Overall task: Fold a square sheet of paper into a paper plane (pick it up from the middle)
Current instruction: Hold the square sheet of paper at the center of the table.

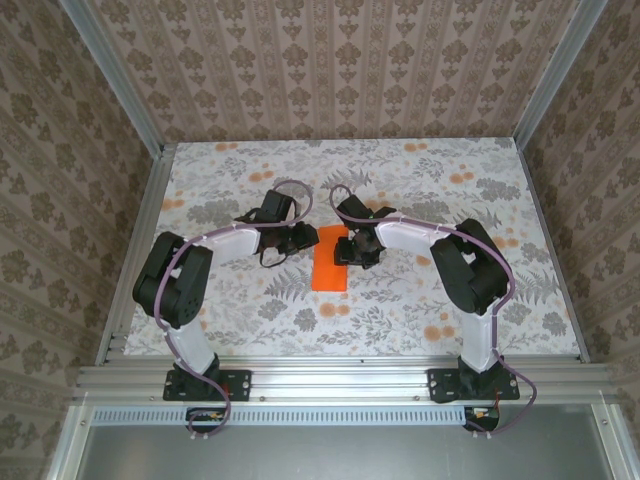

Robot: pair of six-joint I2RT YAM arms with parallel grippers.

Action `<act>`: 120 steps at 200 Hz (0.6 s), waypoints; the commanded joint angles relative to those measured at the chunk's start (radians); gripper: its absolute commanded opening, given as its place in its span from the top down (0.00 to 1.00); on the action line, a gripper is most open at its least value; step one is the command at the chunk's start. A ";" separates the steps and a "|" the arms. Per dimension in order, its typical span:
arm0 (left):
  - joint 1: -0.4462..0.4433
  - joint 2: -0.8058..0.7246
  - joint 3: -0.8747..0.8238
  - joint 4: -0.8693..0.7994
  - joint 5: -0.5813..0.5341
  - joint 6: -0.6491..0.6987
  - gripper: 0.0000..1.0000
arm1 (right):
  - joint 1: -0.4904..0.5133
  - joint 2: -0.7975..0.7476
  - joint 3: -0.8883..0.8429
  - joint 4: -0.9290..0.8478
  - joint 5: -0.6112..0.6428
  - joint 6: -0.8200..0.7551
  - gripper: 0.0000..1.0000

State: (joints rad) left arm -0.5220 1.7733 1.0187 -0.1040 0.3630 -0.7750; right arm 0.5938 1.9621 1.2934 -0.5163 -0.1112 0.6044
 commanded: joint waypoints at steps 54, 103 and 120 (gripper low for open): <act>0.004 0.013 0.002 -0.006 0.016 0.006 0.70 | -0.008 0.062 -0.012 -0.055 0.019 -0.046 0.53; 0.004 0.025 0.008 -0.006 0.023 0.004 0.70 | -0.006 0.072 -0.008 -0.057 0.023 -0.053 0.53; 0.004 0.029 0.008 -0.006 0.025 0.005 0.70 | -0.007 0.077 -0.003 -0.062 0.027 -0.052 0.52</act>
State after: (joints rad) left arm -0.5220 1.7782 1.0187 -0.1040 0.3702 -0.7750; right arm 0.5934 1.9697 1.2984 -0.5232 -0.1123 0.5713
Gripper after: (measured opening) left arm 0.299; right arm 0.476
